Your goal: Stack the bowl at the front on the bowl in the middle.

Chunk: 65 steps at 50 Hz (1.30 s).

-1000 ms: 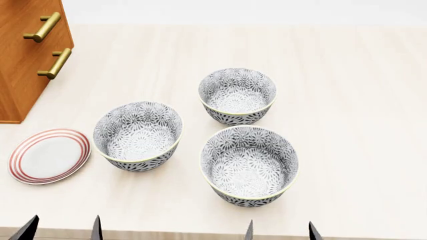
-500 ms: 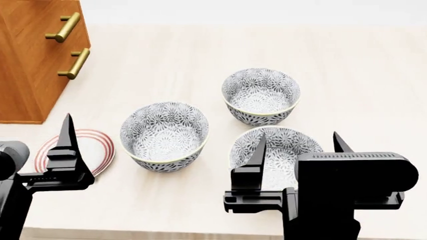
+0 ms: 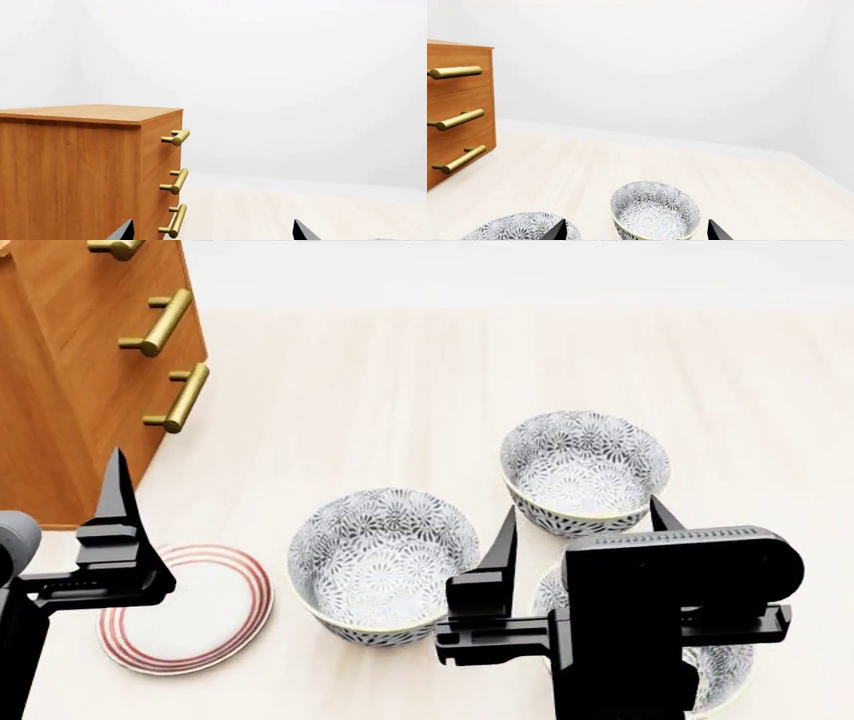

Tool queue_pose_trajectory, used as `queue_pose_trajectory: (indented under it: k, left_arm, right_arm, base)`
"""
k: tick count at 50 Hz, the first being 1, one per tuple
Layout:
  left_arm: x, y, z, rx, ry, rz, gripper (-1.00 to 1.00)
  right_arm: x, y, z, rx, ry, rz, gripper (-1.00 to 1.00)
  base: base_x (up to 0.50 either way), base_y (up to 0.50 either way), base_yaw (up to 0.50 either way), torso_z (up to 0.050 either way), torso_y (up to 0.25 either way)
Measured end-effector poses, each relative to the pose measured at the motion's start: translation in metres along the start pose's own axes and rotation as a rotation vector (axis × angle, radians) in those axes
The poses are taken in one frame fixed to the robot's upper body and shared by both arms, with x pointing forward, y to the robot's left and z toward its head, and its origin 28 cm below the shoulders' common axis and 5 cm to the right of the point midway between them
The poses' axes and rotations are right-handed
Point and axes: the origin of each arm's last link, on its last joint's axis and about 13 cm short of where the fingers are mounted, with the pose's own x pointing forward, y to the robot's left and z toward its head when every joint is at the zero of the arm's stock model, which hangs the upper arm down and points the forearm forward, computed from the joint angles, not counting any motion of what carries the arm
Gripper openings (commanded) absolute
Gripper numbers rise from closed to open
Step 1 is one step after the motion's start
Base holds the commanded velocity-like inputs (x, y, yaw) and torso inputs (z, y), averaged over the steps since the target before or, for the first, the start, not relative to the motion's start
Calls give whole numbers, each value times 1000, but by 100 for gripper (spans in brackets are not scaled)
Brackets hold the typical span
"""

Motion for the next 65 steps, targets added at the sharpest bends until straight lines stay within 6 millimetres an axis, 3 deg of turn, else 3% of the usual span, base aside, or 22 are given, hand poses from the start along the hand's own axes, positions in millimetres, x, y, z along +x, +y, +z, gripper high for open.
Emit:
queue_pose_trajectory:
  k: [28, 37, 57, 65]
  left_arm:
    - [1, 1, -3, 11, -11, 6, 100]
    - [0, 1, -3, 13, -9, 5, 100]
    - [0, 0, -2, 13, -2, 2, 100]
    - [0, 0, -3, 14, -1, -1, 100]
  right_arm:
    - [2, 1, -1, -9, 8, 11, 100]
    - [6, -3, 2, 51, 43, -17, 100]
    - [42, -54, 56, 274, 212, -144, 100]
    - [56, -74, 62, 349, 283, -164, 100]
  base:
    - [500, 0, 0, 0, 1]
    - [0, 0, 0, 0, 0]
    - [0, 0, 0, 0, 0]
    - [0, 0, 0, 0, 0]
